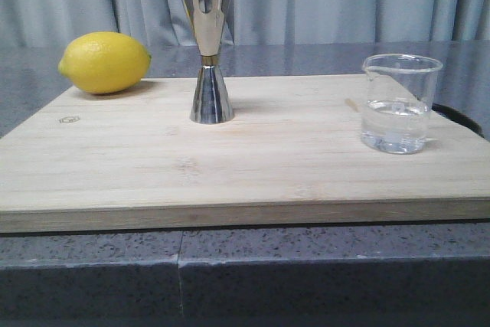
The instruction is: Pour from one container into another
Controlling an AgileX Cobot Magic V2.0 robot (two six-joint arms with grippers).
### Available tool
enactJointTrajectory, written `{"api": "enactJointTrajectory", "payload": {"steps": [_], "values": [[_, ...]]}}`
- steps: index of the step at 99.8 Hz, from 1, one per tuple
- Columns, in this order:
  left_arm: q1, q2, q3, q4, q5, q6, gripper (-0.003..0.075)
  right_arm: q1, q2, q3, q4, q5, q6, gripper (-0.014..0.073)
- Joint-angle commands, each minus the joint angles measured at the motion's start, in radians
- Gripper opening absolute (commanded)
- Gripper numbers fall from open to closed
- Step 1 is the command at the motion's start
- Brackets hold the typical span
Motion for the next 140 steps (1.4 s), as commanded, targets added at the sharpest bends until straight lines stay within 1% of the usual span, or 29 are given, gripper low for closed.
{"api": "enactJointTrajectory", "payload": {"steps": [1, 94, 106, 117, 133, 140], "values": [[0.002, -0.023, 0.004, -0.008, -0.081, -0.002, -0.0019, -0.006, -0.024, 0.015, -0.001, -0.085, -0.005, -0.0071], [0.002, -0.023, 0.004, -0.007, -0.081, -0.002, -0.0019, -0.006, -0.024, 0.015, -0.001, -0.091, -0.005, -0.0071], [0.002, -0.023, 0.004, -0.007, -0.112, -0.002, -0.0019, -0.006, -0.024, 0.015, -0.031, -0.082, -0.005, -0.0071], [0.001, -0.023, -0.004, -0.007, -0.16, -0.002, -0.0019, -0.006, -0.024, 0.013, -0.092, -0.08, -0.005, -0.0071], [0.001, -0.023, -0.052, -0.007, -0.145, -0.002, -0.0019, -0.006, -0.024, -0.042, -0.104, -0.064, -0.005, -0.0071], [0.001, -0.023, -0.093, -0.007, -0.096, -0.002, -0.0019, -0.006, -0.024, -0.083, -0.104, -0.038, -0.005, -0.0071]]}}
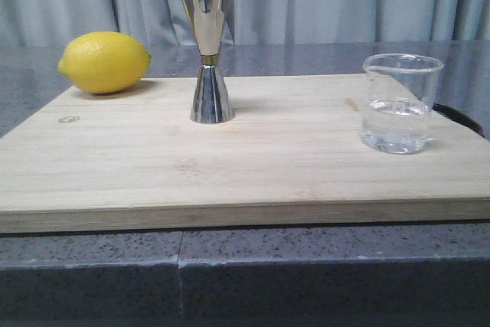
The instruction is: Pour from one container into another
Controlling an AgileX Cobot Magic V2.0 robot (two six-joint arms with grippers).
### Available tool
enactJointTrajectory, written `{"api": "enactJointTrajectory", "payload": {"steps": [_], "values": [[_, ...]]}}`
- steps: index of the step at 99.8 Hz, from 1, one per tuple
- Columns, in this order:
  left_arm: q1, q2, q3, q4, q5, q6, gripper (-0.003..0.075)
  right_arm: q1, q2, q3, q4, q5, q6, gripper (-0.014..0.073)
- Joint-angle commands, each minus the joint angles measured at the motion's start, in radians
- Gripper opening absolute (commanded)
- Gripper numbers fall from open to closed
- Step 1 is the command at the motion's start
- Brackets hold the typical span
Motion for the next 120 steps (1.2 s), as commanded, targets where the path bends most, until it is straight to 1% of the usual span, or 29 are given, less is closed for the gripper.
{"api": "enactJointTrajectory", "payload": {"steps": [1, 5, 21, 27, 34, 41, 59, 81, 94, 120], "values": [[0.001, -0.023, -0.074, -0.007, -0.028, -0.002, -0.0019, -0.006, -0.024, -0.077, -0.014, -0.043, -0.005, -0.0071], [0.001, -0.02, -0.104, -0.007, 0.005, -0.002, -0.0019, -0.006, -0.022, -0.109, -0.014, -0.016, -0.005, -0.0071], [0.001, 0.039, -0.243, -0.002, 0.183, 0.0, -0.0019, -0.006, 0.026, -0.249, -0.018, 0.183, -0.005, -0.0071], [0.001, 0.068, -0.296, 0.005, 0.238, 0.036, -0.0019, -0.006, 0.057, -0.298, -0.018, 0.263, -0.007, -0.0071], [0.001, 0.107, -0.349, 0.005, 0.279, 0.082, -0.0019, -0.006, 0.101, -0.353, -0.018, 0.332, -0.013, -0.0071], [0.001, 0.142, -0.39, 0.005, 0.286, 0.089, -0.0019, -0.006, 0.144, -0.401, -0.018, 0.371, -0.013, -0.0071], [0.001, 0.183, -0.437, 0.003, 0.263, 0.089, -0.0019, -0.006, 0.205, -0.472, -0.018, 0.351, -0.013, -0.0071], [0.001, 0.183, -0.437, 0.003, 0.259, 0.089, -0.0019, -0.006, 0.205, -0.473, -0.016, 0.338, -0.013, -0.0071], [0.001, 0.183, -0.435, 0.003, 0.261, 0.089, -0.0019, -0.006, 0.205, -0.473, -0.016, 0.305, -0.013, -0.0071], [0.001, 0.183, -0.435, -0.001, 0.265, 0.089, -0.0019, -0.006, 0.205, -0.473, -0.014, 0.308, -0.013, -0.0071]]}}
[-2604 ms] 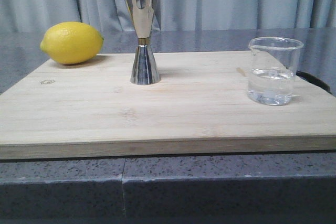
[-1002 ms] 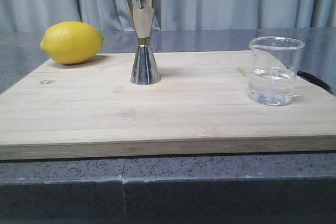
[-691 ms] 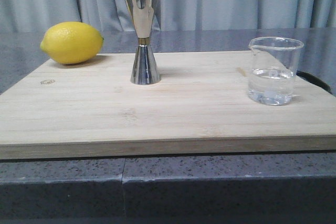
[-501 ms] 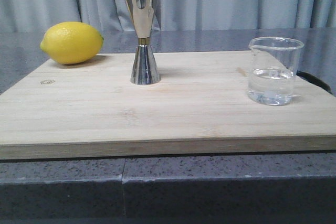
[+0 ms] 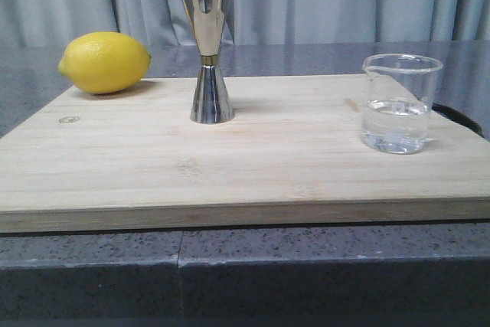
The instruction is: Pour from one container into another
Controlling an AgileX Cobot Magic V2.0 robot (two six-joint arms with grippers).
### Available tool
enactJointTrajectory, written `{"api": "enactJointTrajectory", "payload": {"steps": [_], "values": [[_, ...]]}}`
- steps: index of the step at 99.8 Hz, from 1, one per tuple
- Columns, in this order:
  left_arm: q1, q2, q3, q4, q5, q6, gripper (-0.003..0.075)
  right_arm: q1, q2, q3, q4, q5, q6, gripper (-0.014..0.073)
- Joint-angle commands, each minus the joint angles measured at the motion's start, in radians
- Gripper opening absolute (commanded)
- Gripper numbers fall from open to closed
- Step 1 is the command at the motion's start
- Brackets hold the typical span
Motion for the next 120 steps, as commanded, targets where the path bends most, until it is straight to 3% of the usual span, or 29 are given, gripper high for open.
{"api": "enactJointTrajectory", "payload": {"steps": [1, 23, 29, 36, 49, 56, 64, 120], "values": [[0.001, 0.022, -0.032, -0.005, -0.075, 0.001, -0.0019, -0.006, 0.019, -0.034, -0.008, -0.086, -0.012, -0.0071], [0.001, 0.022, -0.032, -0.008, -0.081, 0.001, -0.0016, -0.006, 0.019, -0.034, -0.008, -0.088, -0.012, -0.007], [0.002, 0.022, -0.032, -0.008, -0.081, 0.001, 0.0015, -0.007, 0.019, -0.034, -0.008, -0.089, -0.012, -0.0024], [0.002, 0.022, -0.032, -0.008, -0.081, 0.001, 0.0124, -0.007, 0.019, -0.034, -0.008, -0.091, -0.012, 0.0105], [0.002, 0.022, -0.032, -0.008, -0.081, 0.001, 0.0435, -0.007, 0.019, -0.034, -0.008, -0.089, -0.012, 0.0411], [0.002, 0.022, -0.032, -0.012, -0.081, 0.001, 0.0539, -0.007, 0.019, -0.034, -0.008, -0.089, -0.012, 0.0523], [0.002, 0.022, -0.032, -0.012, -0.079, 0.001, 0.0557, -0.006, 0.019, -0.034, -0.008, -0.089, -0.012, 0.0555], [0.002, 0.022, -0.032, -0.025, -0.079, 0.001, 0.0554, -0.006, 0.019, -0.034, -0.004, -0.082, -0.012, 0.0554]]}}
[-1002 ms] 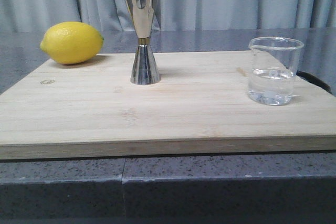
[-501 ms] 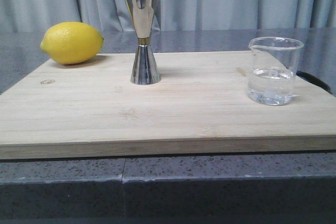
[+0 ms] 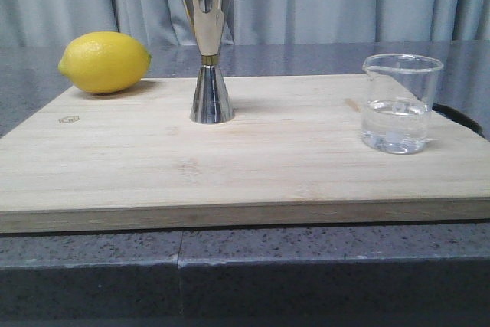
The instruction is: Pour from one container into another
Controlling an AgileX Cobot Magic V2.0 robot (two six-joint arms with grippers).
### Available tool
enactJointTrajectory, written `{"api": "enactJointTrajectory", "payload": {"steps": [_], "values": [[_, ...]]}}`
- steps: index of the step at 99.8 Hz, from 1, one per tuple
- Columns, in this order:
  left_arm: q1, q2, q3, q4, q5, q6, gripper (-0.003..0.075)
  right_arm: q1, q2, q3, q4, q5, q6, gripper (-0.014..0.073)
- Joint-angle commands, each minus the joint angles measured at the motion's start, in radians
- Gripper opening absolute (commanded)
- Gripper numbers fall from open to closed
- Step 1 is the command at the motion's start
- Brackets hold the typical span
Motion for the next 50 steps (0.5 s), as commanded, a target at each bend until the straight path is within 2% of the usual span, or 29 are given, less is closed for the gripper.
{"api": "enactJointTrajectory", "payload": {"steps": [1, 15, 32, 41, 50], "values": [[0.002, 0.024, -0.032, -0.012, -0.077, -0.001, 0.0554, -0.006, 0.019, -0.034, -0.004, -0.082, -0.012, 0.0554], [0.002, 0.046, -0.036, -0.018, -0.049, -0.001, 0.0555, -0.006, 0.023, -0.046, 0.016, -0.068, -0.012, 0.0554], [0.0, 0.143, -0.113, -0.051, 0.089, 0.009, 0.0555, -0.006, 0.093, -0.129, 0.021, 0.094, -0.012, 0.0554], [0.0, 0.225, -0.173, -0.109, 0.173, 0.079, 0.0555, -0.006, 0.155, -0.179, 0.021, 0.169, -0.012, 0.0554], [0.0, 0.313, -0.224, -0.23, 0.245, 0.203, 0.0555, -0.006, 0.217, -0.219, 0.021, 0.224, -0.012, 0.0554]]}}
